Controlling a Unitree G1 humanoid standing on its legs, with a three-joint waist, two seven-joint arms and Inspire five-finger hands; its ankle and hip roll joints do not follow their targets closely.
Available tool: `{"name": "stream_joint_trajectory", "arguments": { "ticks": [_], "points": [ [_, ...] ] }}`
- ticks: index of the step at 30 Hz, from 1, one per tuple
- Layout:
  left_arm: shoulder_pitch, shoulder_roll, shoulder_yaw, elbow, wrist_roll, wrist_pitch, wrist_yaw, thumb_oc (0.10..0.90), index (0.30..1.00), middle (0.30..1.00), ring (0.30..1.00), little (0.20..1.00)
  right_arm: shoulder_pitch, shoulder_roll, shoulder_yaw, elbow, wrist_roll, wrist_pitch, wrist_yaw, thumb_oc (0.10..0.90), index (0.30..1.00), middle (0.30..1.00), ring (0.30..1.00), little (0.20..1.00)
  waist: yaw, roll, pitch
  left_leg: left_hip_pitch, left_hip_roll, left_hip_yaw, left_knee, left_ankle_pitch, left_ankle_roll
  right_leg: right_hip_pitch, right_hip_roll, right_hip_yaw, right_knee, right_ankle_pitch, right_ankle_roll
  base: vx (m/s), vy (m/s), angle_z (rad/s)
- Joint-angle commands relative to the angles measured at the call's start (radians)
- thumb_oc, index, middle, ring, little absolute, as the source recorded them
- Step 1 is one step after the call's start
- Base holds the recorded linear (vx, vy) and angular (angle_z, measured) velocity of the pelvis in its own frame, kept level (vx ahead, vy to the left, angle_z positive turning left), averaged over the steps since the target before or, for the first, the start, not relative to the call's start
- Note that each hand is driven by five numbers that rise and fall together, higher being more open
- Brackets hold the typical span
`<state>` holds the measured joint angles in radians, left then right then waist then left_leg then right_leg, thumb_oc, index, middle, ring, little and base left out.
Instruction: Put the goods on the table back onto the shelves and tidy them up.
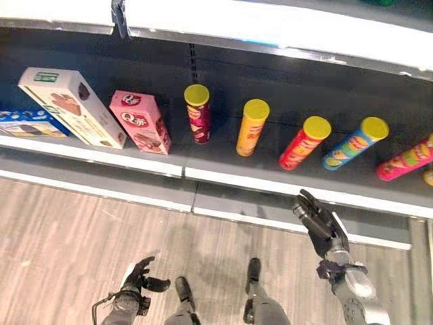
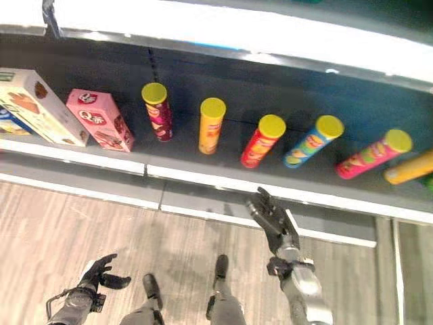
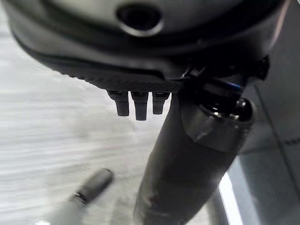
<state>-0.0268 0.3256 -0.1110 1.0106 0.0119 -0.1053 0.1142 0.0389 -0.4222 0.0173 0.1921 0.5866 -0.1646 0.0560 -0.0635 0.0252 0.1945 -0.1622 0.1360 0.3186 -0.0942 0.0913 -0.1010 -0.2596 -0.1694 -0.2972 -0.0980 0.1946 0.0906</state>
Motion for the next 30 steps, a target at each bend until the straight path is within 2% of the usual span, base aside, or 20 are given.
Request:
{"name": "stream_joint_trajectory", "arguments": {
  "ticks": [1,8,15,22,30],
  "points": [
    [-0.06,0.066,0.014,0.033,0.032,-0.029,0.012,0.8,0.9,0.9,0.9,0.9,-0.014,-0.046,-0.119,-0.13,-0.044,-0.11,-0.046,0.8,0.9,0.9,0.9,0.9,-0.014,-0.039,0.025,0.075,0.138,0.009,0.007,-0.057,-0.157,0.045,-0.224,-0.033,0.063,0.005,0.171,0.02,-0.046,0.13],
    [-0.056,0.065,0.007,0.037,0.035,-0.026,0.021,0.8,0.9,0.9,0.9,0.9,-0.058,-0.077,-0.107,-0.132,-0.139,-0.11,-0.103,0.8,0.9,0.9,0.9,0.9,0.002,-0.029,0.036,0.065,0.138,-0.004,0.007,-0.054,-0.155,0.048,-0.231,-0.043,0.069,0.002,0.171,0.01,-0.014,0.04],
    [-0.051,0.059,0.013,0.041,0.034,-0.023,0.028,0.8,0.9,0.9,0.9,0.9,-0.037,-0.087,-0.126,-0.147,-0.165,-0.107,-0.117,0.8,0.9,0.9,0.9,0.9,0.001,-0.028,0.036,0.063,0.135,-0.007,0.007,-0.056,-0.153,0.052,-0.235,-0.05,0.073,0.001,0.171,0.01,-0.008,0.03],
    [-0.049,0.054,0.005,0.04,0.033,-0.025,0.04,0.8,0.9,0.9,0.9,0.9,-0.044,-0.069,-0.134,-0.107,-0.189,-0.107,-0.16,0.8,0.9,0.9,0.9,0.9,0.005,-0.027,0.035,0.065,0.137,-0.007,0.007,-0.059,-0.151,0.051,-0.237,-0.053,0.076,-0.004,0.171,0.0,-0.005,0.0],
    [-0.051,0.056,-0.016,0.029,0.031,-0.025,0.049,0.8,0.9,0.9,0.9,0.9,-0.128,-0.102,-0.14,-0.022,-0.252,-0.09,-0.243,0.8,0.9,0.9,0.9,0.9,0.021,-0.023,0.038,0.06,0.14,-0.013,0.007,-0.056,-0.15,0.05,-0.239,-0.058,0.08,-0.01,0.171,0.0,-0.013,0.0]
  ]
}}
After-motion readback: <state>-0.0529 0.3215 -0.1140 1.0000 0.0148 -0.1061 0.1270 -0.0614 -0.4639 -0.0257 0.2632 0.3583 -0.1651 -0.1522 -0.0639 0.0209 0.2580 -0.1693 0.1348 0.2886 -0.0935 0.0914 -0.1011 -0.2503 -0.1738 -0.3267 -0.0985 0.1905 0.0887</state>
